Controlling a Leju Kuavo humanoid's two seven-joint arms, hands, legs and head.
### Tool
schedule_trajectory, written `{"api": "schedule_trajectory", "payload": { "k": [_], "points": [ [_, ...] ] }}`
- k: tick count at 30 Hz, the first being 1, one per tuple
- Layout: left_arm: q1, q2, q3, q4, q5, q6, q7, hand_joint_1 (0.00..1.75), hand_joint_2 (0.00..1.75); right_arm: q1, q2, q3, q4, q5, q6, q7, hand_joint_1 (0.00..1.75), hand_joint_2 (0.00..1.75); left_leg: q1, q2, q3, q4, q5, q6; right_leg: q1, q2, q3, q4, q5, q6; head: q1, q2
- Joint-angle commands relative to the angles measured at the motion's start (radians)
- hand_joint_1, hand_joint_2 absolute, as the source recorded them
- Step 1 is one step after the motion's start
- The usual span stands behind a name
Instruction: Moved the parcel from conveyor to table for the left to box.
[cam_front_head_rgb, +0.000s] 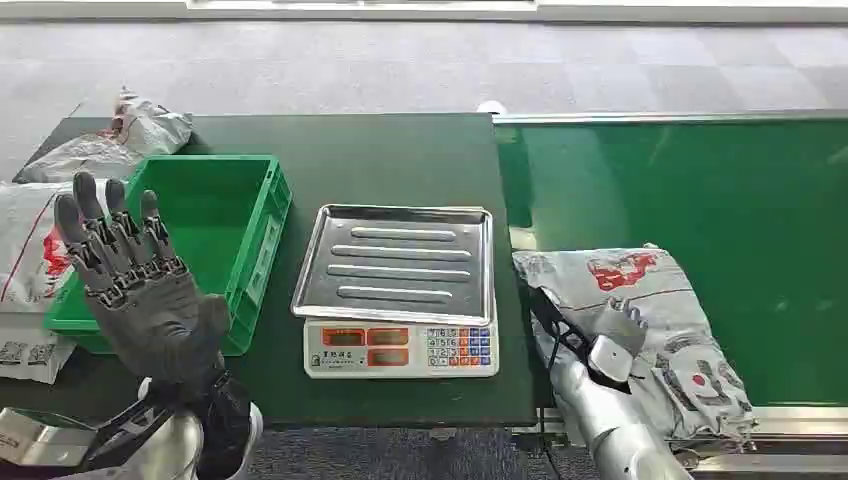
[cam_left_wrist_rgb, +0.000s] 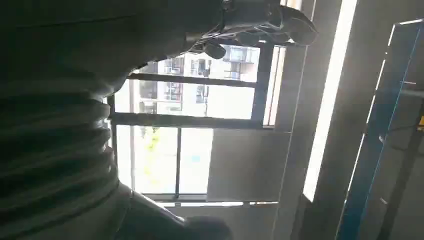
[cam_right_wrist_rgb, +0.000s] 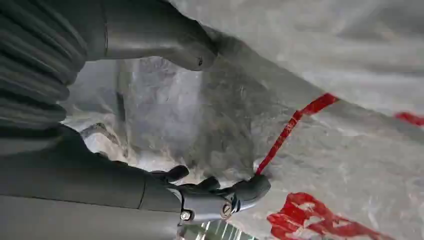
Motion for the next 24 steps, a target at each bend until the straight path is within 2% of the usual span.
{"api": "schedule_trajectory", "payload": {
  "k": [1, 8, 9, 10, 24],
  "points": [
    [-0.026, 0.015, 0.009, 0.061, 0.000, 0.005, 0.011, 0.00, 1.75, -0.044, -0.037, 0.020, 0.117, 0.000, 0.040, -0.013, 0.00, 1.75, 0.000, 0.000, 0.004, -0.002, 0.000, 0.000, 0.001, -0.001, 0.004, -0.003, -0.001, -0.001, 0.000, 0.000],
    [-0.034, 0.012, 0.017, 0.083, -0.019, 0.025, 0.022, 0.00, 1.75, -0.028, -0.036, 0.017, 0.123, 0.005, 0.055, -0.020, 0.00, 1.75, 0.000, 0.000, 0.003, -0.002, 0.000, 0.001, 0.000, -0.002, 0.004, -0.002, 0.000, 0.000, 0.000, 0.000],
    [-0.036, 0.012, 0.020, 0.084, -0.018, 0.026, 0.021, 0.00, 1.75, -0.029, -0.036, 0.016, 0.122, 0.004, 0.059, -0.026, 1.29, 1.75, 0.000, 0.000, 0.003, -0.001, 0.000, 0.000, 0.000, -0.001, 0.003, -0.001, 0.000, 0.000, 0.000, 0.000],
    [-0.039, 0.010, 0.023, 0.083, -0.018, 0.027, 0.021, 0.00, 1.75, -0.027, -0.034, 0.016, 0.120, 0.004, 0.057, -0.033, 1.75, 1.75, 0.000, -0.001, 0.004, -0.002, 0.000, 0.001, 0.000, -0.002, 0.005, -0.002, 0.000, 0.000, 0.000, 0.000],
    [-0.019, 0.019, 0.025, 0.082, -0.010, 0.040, 0.016, 0.00, 1.75, -0.018, -0.019, 0.009, 0.076, 0.001, 0.010, -0.087, 1.75, 1.75, 0.000, 0.000, 0.004, -0.002, 0.000, 0.000, 0.000, -0.001, 0.005, -0.002, 0.000, 0.000, 0.000, 0.000]
  ]
}}
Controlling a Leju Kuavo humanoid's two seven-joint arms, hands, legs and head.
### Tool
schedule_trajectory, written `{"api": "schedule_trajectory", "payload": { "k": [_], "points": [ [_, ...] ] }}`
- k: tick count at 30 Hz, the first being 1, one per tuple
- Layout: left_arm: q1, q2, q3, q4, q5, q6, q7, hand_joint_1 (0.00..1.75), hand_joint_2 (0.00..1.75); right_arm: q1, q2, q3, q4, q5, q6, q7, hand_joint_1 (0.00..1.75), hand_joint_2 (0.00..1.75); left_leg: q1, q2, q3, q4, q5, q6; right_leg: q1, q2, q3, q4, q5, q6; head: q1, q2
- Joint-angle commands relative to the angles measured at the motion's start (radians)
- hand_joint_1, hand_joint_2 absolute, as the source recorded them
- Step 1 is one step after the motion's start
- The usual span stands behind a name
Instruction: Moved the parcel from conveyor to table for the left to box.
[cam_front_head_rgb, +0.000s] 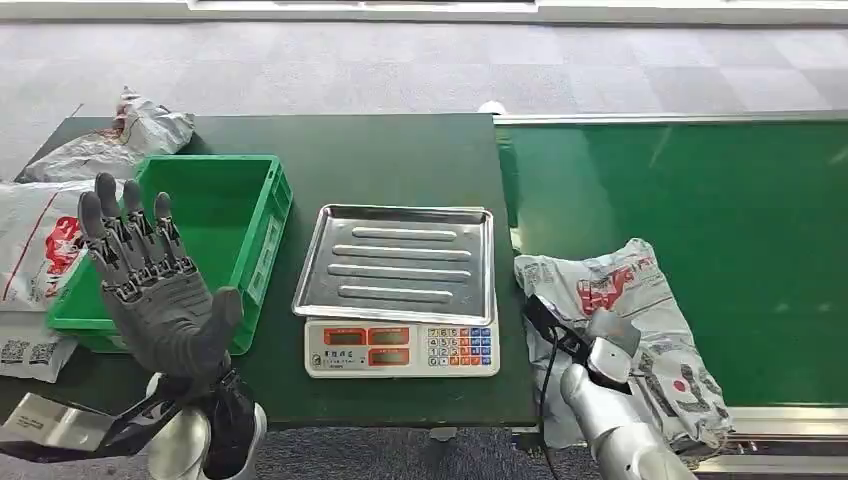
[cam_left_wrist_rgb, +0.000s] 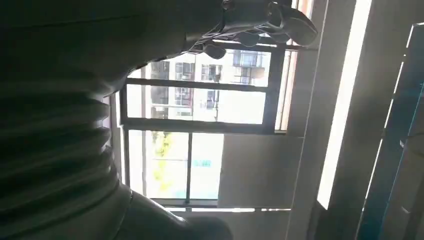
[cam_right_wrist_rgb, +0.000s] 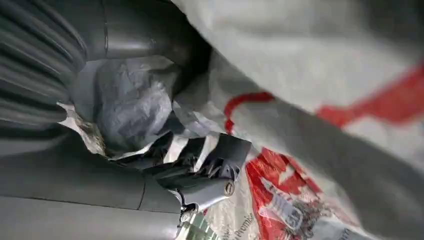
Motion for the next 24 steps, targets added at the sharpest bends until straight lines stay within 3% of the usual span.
{"api": "schedule_trajectory", "payload": {
  "k": [1, 4, 8, 10, 12, 13, 15, 20, 22, 24],
  "points": [
    [-0.015, 0.021, 0.024, 0.051, 0.007, 0.013, -0.004, 0.00, 1.75, -0.003, -0.005, 0.007, 0.026, -0.026, -0.007, -0.064, 1.75, 1.75, 0.000, 0.000, 0.003, -0.001, 0.000, 0.000, 0.000, -0.001, 0.002, -0.001, -0.001, 0.000, 0.000, 0.000],
    [-0.007, 0.026, 0.029, 0.048, 0.003, 0.020, -0.017, 0.00, 1.75, 0.018, 0.027, 0.012, -0.050, -0.110, -0.041, -0.243, 1.75, 1.75, 0.000, 0.001, 0.003, -0.002, 0.000, 0.000, 0.000, -0.001, 0.003, -0.002, -0.001, -0.001, 0.000, 0.000],
    [0.002, 0.029, 0.034, 0.038, 0.003, 0.018, -0.021, 0.00, 1.75, 0.029, 0.041, 0.031, -0.095, -0.115, -0.018, -0.231, 1.75, 1.75, 0.000, 0.004, 0.003, -0.002, -0.001, 0.000, 0.000, 0.003, 0.002, -0.001, 0.000, -0.001, 0.000, 0.000],
    [0.015, 0.030, 0.042, 0.025, -0.003, 0.025, -0.026, 0.00, 1.75, 0.083, 0.073, 0.078, -0.281, -0.214, -0.137, -0.371, 1.75, 1.75, 0.000, 0.003, 0.003, -0.002, -0.001, 0.000, 0.000, 0.002, 0.001, -0.002, 0.000, -0.001, 0.000, 0.000],
    [0.030, 0.027, 0.050, 0.004, -0.003, 0.022, -0.026, 0.00, 1.75, 0.198, 0.107, 0.151, -0.677, -0.240, -0.308, -0.357, 1.75, 1.75, 0.000, 0.002, 0.002, -0.002, -0.001, 0.000, 0.000, 0.001, 0.001, -0.001, -0.001, -0.001, 0.000, 0.000],
    [0.032, 0.026, 0.048, 0.002, -0.004, 0.023, -0.026, 0.00, 1.75, 0.230, 0.098, 0.183, -0.789, -0.244, -0.253, -0.309, 1.75, 1.75, 0.000, 0.003, 0.001, -0.002, -0.001, 0.000, 0.000, 0.002, 0.000, 0.000, -0.001, -0.001, 0.000, 0.000],
    [0.031, 0.024, 0.044, 0.005, -0.004, 0.025, -0.026, 0.00, 1.75, 0.256, 0.089, 0.200, -0.871, -0.243, -0.241, -0.289, 1.75, 1.75, -0.001, 0.004, 0.000, -0.001, -0.002, 0.000, -0.001, 0.003, -0.002, 0.001, -0.002, -0.001, 0.000, 0.000],
    [0.027, 0.024, 0.041, 0.008, -0.004, 0.029, -0.026, 0.00, 1.75, 0.259, 0.083, 0.199, -0.853, -0.252, -0.256, -0.293, 1.75, 1.75, 0.000, 0.001, 0.000, -0.001, -0.001, 0.000, 0.000, 0.000, 0.000, -0.001, -0.001, 0.000, 0.000, 0.000],
    [0.021, 0.024, 0.031, 0.015, -0.002, 0.031, -0.026, 0.00, 1.75, 0.262, 0.103, 0.173, -0.909, -0.253, -0.483, -0.353, 1.75, 1.75, 0.000, 0.001, 0.000, -0.001, -0.001, 0.000, 0.000, 0.000, -0.001, 0.000, -0.001, 0.000, 0.000, 0.000],
    [0.012, 0.026, 0.009, 0.028, 0.003, 0.049, -0.026, 0.00, 1.75, 0.291, 0.159, 0.100, -1.087, -0.235, -0.508, -0.420, 1.75, 1.75, 0.000, 0.001, 0.000, -0.001, -0.001, 0.001, 0.000, -0.001, 0.000, 0.000, -0.002, 0.000, 0.000, 0.000]
  ]
}}
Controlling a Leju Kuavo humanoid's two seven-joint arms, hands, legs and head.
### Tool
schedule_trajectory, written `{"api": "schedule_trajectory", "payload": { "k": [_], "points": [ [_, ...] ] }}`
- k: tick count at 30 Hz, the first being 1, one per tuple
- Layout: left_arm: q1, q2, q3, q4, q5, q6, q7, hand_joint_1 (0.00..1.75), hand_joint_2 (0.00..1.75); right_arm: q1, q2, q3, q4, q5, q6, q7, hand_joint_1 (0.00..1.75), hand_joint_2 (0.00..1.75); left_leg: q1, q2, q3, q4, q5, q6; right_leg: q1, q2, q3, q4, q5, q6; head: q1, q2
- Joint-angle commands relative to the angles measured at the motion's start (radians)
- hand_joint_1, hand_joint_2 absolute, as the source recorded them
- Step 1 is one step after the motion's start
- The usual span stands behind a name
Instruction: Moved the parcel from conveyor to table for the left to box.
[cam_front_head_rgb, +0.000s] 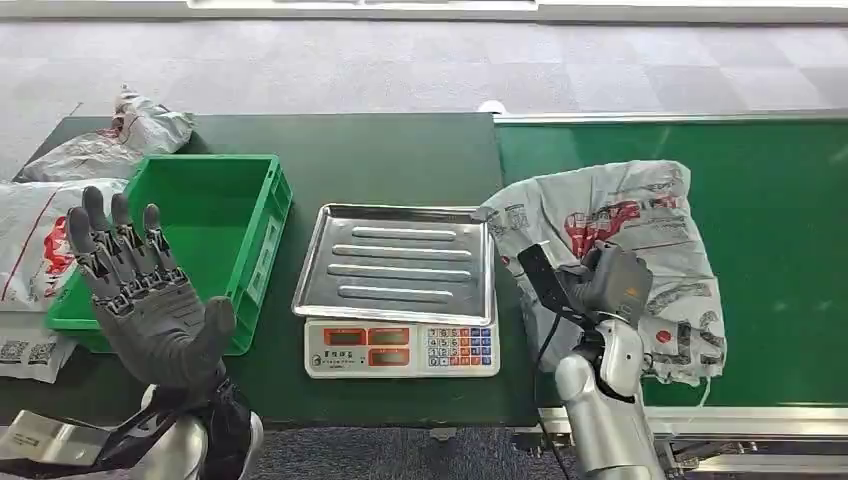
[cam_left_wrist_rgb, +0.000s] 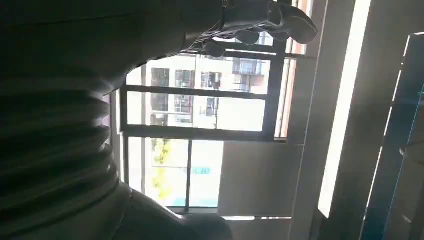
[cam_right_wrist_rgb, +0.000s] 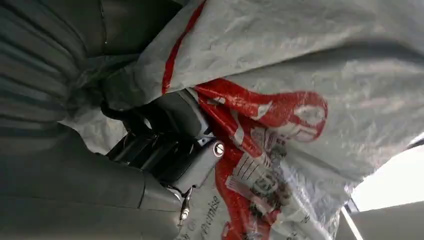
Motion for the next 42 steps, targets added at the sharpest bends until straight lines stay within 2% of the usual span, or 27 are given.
{"api": "schedule_trajectory", "payload": {
  "k": [1, 3, 8, 12, 27, 28, 29, 30, 32, 33, 34, 35, 36, 37, 38, 39, 42],
  "points": [
    [-0.024, 0.024, -0.007, 0.044, 0.007, 0.037, 0.004, 0.00, 1.75, 0.057, 0.095, -0.081, -0.412, 0.010, -0.238, -0.144, 1.75, 1.75, -0.001, 0.000, 0.000, 0.000, 0.000, 0.000, -0.001, -0.001, 0.000, 0.001, -0.001, 0.000, 0.000, 0.000],
    [-0.020, 0.029, -0.020, 0.046, 0.010, 0.048, 0.004, 0.00, 1.75, 0.062, 0.147, -0.155, -0.488, -0.012, -0.238, -0.235, 1.75, 1.75, -0.002, -0.001, -0.001, 0.000, 0.000, 0.000, -0.002, -0.002, -0.001, 0.002, -0.001, 0.000, 0.000, 0.000],
    [-0.010, 0.029, -0.030, 0.035, 0.009, 0.061, 0.004, 0.00, 1.75, 0.067, 0.147, -0.185, -0.594, -0.069, -0.238, -0.277, 1.75, 1.75, -0.002, -0.003, 0.002, -0.001, 0.000, 0.000, -0.001, -0.004, 0.001, 0.000, -0.001, 0.000, 0.000, 0.000],
    [-0.010, 0.029, -0.030, 0.035, 0.009, 0.061, 0.004, 0.00, 1.75, 0.067, 0.147, -0.185, -0.594, -0.069, -0.238, -0.277, 1.75, 1.75, -0.001, 0.001, 0.004, -0.002, -0.001, 0.001, -0.001, -0.001, 0.003, -0.002, -0.001, 0.000, 0.000, 0.000],
    [-0.010, 0.029, -0.030, 0.035, 0.009, 0.061, 0.004, 0.00, 1.75, 0.067, 0.147, -0.185, -0.594, -0.069, -0.238, -0.277, 1.75, 1.75, -0.001, 0.001, 0.003, -0.001, -0.001, 0.001, -0.001, -0.001, 0.003, -0.001, 0.000, 0.000, 0.000, 0.000],
    [-0.010, 0.029, -0.032, 0.033, 0.008, 0.065, 0.004, 0.00, 1.75, 0.062, 0.147, -0.165, -0.570, -0.110, -0.238, -0.300, 1.75, 1.75, -0.001, 0.001, 0.004, -0.002, -0.001, 0.001, -0.001, -0.001, 0.004, -0.002, 0.000, 0.000, 0.000, 0.000],
    [-0.014, 0.030, -0.038, 0.037, 0.006, 0.068, 0.004, 0.00, 1.75, 0.042, 0.147, -0.068, -0.450, -0.162, -0.238, -0.369, 1.75, 1.75, -0.001, 0.001, 0.005, -0.003, -0.001, 0.001, 0.000, -0.001, 0.005, -0.003, 0.000, 0.000, 0.000, 0.000],
    [-0.021, 0.032, -0.042, 0.042, 0.005, 0.066, 0.004, 0.00, 1.75, -0.018, 0.130, 0.008, -0.338, -0.163, -0.238, -0.384, 1.75, 1.75, -0.001, 0.004, 0.005, -0.002, -0.001, 0.001, 0.000, 0.002, 0.003, -0.003, 0.000, 0.000, 0.000, 0.000],
    [-0.043, 0.033, -0.051, 0.056, 0.006, 0.060, 0.004, 0.00, 1.75, -0.119, 0.115, 0.147, -0.162, -0.160, -0.238, -0.373, 1.75, 1.75, -0.001, 0.012, 0.005, -0.001, -0.002, 0.001, -0.001, 0.010, 0.001, -0.002, 0.002, 0.000, 0.000, 0.000],
    [-0.058, 0.031, -0.059, 0.071, 0.007, 0.057, 0.004, 0.00, 1.75, -0.181, 0.124, 0.220, -0.072, -0.209, -0.238, -0.386, 1.75, 1.75, -0.001, 0.015, 0.006, -0.002, -0.002, 0.001, -0.001, 0.013, 0.002, -0.002, 0.003, 0.000, 0.001, 0.000],
    [-0.070, 0.031, -0.068, 0.082, 0.010, 0.051, 0.004, 0.00, 1.75, -0.233, 0.127, 0.274, 0.005, -0.205, -0.232, -0.375, 1.75, 1.75, -0.001, 0.015, -0.002, 0.000, -0.003, 0.001, -0.001, 0.014, 0.000, 0.000, 0.003, 0.000, 0.000, 0.000],
    [-0.081, 0.030, -0.075, 0.091, 0.008, 0.052, 0.004, 0.00, 1.75, -0.269, 0.138, 0.310, 0.052, -0.246, -0.207, -0.368, 1.75, 1.75, -0.002, 0.022, -0.003, -0.001, -0.003, 0.000, -0.001, 0.020, -0.001, 0.000, 0.005, -0.001, 0.000, 0.000],
    [-0.098, 0.027, -0.087, 0.107, 0.009, 0.054, 0.004, 0.00, 1.75, -0.333, 0.146, 0.361, 0.139, -0.243, -0.178, -0.346, 1.75, 1.75, -0.002, 0.020, -0.003, -0.002, -0.002, 0.000, -0.001, 0.019, -0.002, -0.001, 0.005, -0.001, 0.000, 0.000],
    [-0.108, 0.030, -0.099, 0.115, 0.010, 0.050, 0.004, 0.00, 1.75, -0.368, 0.147, 0.408, 0.179, -0.315, -0.139, -0.351, 1.75, 1.75, -0.001, 0.020, -0.003, -0.001, -0.003, 0.000, 0.000, 0.019, -0.002, 0.000, 0.004, -0.001, 0.000, 0.000],
    [-0.113, 0.030, -0.104, 0.118, 0.010, 0.048, 0.004, 0.00, 1.75, -0.388, 0.147, 0.430, 0.204, -0.318, -0.130, -0.348, 1.75, 1.75, -0.001, 0.017, -0.004, -0.002, -0.001, 0.001, 0.000, 0.017, -0.002, 0.000, 0.004, -0.001, 0.000, 0.000],
    [-0.120, 0.028, -0.110, 0.123, 0.010, 0.046, 0.004, 0.00, 1.75, -0.417, 0.147, 0.472, 0.241, -0.358, -0.108, -0.328, 1.75, 1.75, -0.001, 0.016, 0.002, -0.002, 0.001, -0.001, -0.001, 0.016, -0.003, 0.000, 0.005, -0.001, 0.001, 0.000],
    [-0.124, 0.028, -0.114, 0.126, 0.012, 0.042, 0.004, 0.00, 1.75, -0.427, 0.147, 0.489, 0.254, -0.396, -0.099, -0.332, 1.75, 1.75, -0.001, 0.017, 0.003, -0.003, 0.002, -0.001, 0.000, 0.017, -0.002, -0.001, 0.006, -0.002, 0.000, 0.000]
  ]
}}
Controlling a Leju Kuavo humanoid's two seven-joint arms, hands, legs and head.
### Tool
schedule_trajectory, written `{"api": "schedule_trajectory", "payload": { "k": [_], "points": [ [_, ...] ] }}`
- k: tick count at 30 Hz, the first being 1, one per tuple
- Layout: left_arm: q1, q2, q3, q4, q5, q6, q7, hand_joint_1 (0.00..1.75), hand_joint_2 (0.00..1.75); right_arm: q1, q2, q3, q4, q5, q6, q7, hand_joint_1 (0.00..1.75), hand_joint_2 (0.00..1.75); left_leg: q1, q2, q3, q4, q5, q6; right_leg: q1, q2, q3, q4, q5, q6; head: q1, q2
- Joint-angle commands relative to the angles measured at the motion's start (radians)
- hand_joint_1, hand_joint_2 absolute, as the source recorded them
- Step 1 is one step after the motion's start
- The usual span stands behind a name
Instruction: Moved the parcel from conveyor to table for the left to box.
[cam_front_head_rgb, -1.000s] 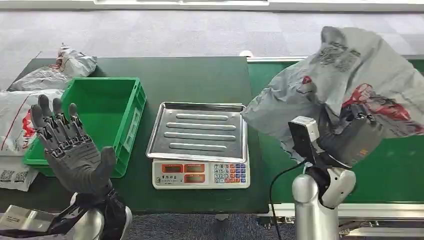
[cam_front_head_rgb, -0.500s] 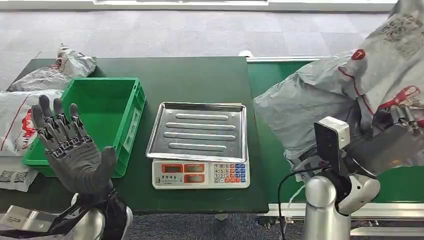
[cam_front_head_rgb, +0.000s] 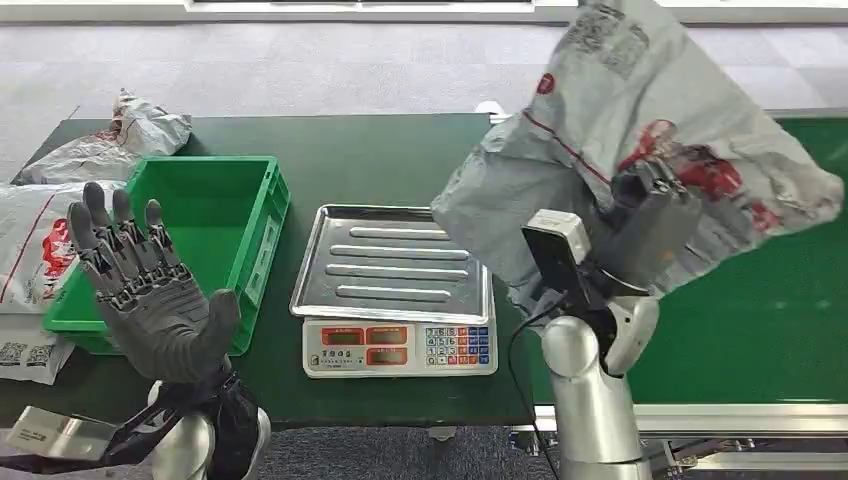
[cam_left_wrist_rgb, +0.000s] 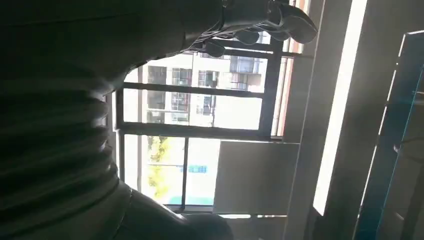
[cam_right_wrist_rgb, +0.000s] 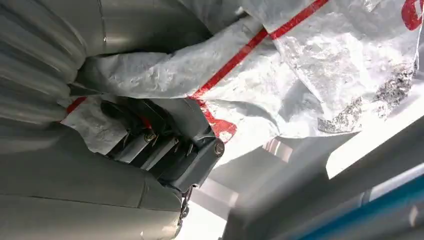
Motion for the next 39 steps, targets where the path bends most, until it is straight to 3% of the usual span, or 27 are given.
{"api": "schedule_trajectory", "payload": {
  "k": [1, 3, 4, 7, 13, 14, 15, 16, 17, 39],
  "points": [
    [-0.089, 0.028, -0.068, 0.107, 0.009, -0.012, 0.004, 0.00, 1.75, -0.294, 0.001, 0.340, 0.477, -0.162, 0.086, 0.031, 1.75, 1.75, -0.001, 0.011, 0.004, -0.002, -0.002, 0.000, 0.000, 0.009, 0.000, -0.002, 0.002, 0.000, 0.000, 0.000],
    [-0.099, 0.018, -0.065, 0.109, 0.013, -0.022, 0.004, 0.00, 1.75, -0.322, 0.001, 0.379, 0.523, -0.157, 0.101, 0.048, 1.75, 1.75, 0.000, 0.007, 0.003, -0.001, -0.001, 0.000, 0.000, 0.006, 0.000, -0.001, 0.001, -0.001, 0.000, 0.000],
    [-0.108, 0.026, -0.072, 0.126, 0.010, -0.031, 0.004, 0.00, 1.75, -0.374, 0.001, 0.465, 0.657, -0.123, 0.007, 0.098, 1.75, 1.75, 0.001, 0.006, 0.003, -0.001, 0.000, 0.000, 0.001, 0.005, 0.001, -0.001, 0.001, -0.001, 0.000, 0.000],
    [-0.109, 0.027, -0.071, 0.129, 0.008, -0.031, 0.004, 0.00, 1.75, -0.375, 0.001, 0.462, 0.664, -0.123, 0.004, 0.096, 1.75, 1.75, 0.001, -0.002, 0.002, -0.001, 0.001, 0.000, 0.001, -0.001, 0.002, -0.001, 0.000, 0.000, 0.000, 0.000],
    [-0.114, 0.028, -0.070, 0.139, -0.001, -0.030, 0.004, 0.00, 1.75, -0.384, 0.001, 0.443, 0.697, -0.149, 0.029, 0.101, 1.75, 1.75, 0.001, -0.003, 0.002, -0.001, 0.001, 0.000, 0.001, -0.003, 0.003, -0.002, 0.000, -0.001, 0.000, 0.000],
    [-0.115, 0.027, -0.070, 0.139, -0.006, -0.025, 0.004, 0.00, 1.75, -0.385, 0.001, 0.439, 0.700, -0.160, 0.028, 0.109, 0.38, 1.75, 0.001, -0.004, 0.003, -0.002, 0.001, 0.000, 0.001, -0.004, 0.003, -0.002, 0.000, -0.001, 0.000, 0.000],
    [-0.115, 0.027, -0.071, 0.139, -0.007, -0.022, 0.004, 0.00, 1.75, -0.386, 0.001, 0.436, 0.707, -0.170, 0.028, 0.112, 0.00, 1.75, 0.001, -0.004, 0.002, -0.002, 0.001, 0.000, 0.001, -0.004, 0.003, -0.002, 0.000, -0.001, 0.000, 0.000],
    [-0.115, 0.026, -0.070, 0.139, -0.006, -0.020, 0.004, 0.00, 1.75, -0.390, 0.001, 0.430, 0.716, -0.174, 0.016, 0.113, 0.00, 1.75, 0.000, -0.004, 0.001, 0.000, 0.001, -0.001, 0.000, -0.003, 0.001, -0.001, 0.000, 0.000, 0.000, 0.000],
    [-0.115, 0.025, -0.069, 0.140, -0.007, -0.019, 0.004, 0.00, 1.75, -0.390, 0.001, 0.425, 0.718, -0.182, 0.017, 0.113, 0.00, 0.00, 0.001, -0.004, 0.002, -0.002, 0.001, 0.000, 0.001, -0.004, 0.003, -0.002, 0.000, -0.001, 0.000, 0.000],
    [-0.153, 0.004, -0.022, 0.223, 0.017, -0.028, 0.004, 0.00, 1.75, -0.408, 0.001, 0.363, 0.776, -0.082, -0.052, 0.207, 0.00, 0.00, 0.000, -0.005, 0.000, 0.000, 0.001, 0.000, 0.001, -0.004, 0.001, -0.001, 0.000, 0.000, 0.000, 0.000]
  ]
}}
